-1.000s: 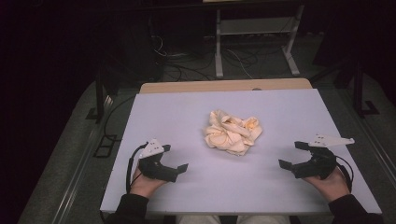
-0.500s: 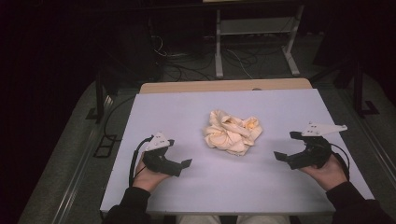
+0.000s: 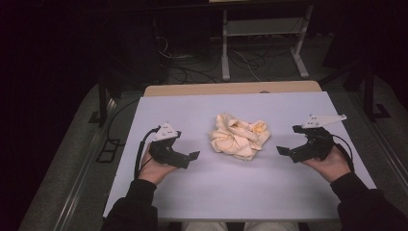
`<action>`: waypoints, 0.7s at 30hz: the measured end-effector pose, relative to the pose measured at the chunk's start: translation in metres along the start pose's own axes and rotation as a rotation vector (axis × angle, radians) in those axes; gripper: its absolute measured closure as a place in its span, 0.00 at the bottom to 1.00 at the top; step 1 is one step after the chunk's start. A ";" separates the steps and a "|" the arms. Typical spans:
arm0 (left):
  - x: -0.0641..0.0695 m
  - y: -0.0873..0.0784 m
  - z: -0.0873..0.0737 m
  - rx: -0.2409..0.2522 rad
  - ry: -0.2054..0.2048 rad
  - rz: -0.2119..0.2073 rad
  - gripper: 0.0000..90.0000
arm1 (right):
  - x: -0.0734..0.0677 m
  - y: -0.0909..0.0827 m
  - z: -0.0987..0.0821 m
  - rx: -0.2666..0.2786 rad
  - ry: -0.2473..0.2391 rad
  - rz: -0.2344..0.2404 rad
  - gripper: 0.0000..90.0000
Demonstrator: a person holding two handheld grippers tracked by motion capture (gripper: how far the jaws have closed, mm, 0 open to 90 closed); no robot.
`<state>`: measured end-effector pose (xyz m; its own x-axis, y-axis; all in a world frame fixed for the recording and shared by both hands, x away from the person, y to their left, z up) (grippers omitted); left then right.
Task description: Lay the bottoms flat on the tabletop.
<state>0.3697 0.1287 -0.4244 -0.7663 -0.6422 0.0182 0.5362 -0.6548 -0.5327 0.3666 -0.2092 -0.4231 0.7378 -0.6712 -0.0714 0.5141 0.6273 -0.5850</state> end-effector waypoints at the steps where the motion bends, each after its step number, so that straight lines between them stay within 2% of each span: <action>1: -0.001 0.001 0.001 -0.003 0.002 -0.001 0.00 | 0.002 0.001 0.000 -0.005 -0.001 -0.001 0.00; 9: -0.008 0.006 0.012 0.009 0.003 0.008 0.00 | 0.015 0.013 0.005 -0.034 0.003 -0.018 0.00; 21: -0.021 0.015 0.020 0.011 -0.015 0.021 0.00 | 0.028 0.025 0.009 -0.034 0.015 -0.028 0.00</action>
<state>0.4008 0.1238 -0.4155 -0.7499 -0.6613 0.0196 0.5558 -0.6458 -0.5235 0.4038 -0.2085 -0.4328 0.7165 -0.6944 -0.0666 0.5190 0.5944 -0.6143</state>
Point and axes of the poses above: each handheld gripper's, and its own axes: y roughly forward along the jaws, z roughly out of its top, x roughly to its right, the point moved 8 cm from there along y, roughly forward along the jaws, and after that the axes turned 2 degrees about z, right-handed, at the moved point
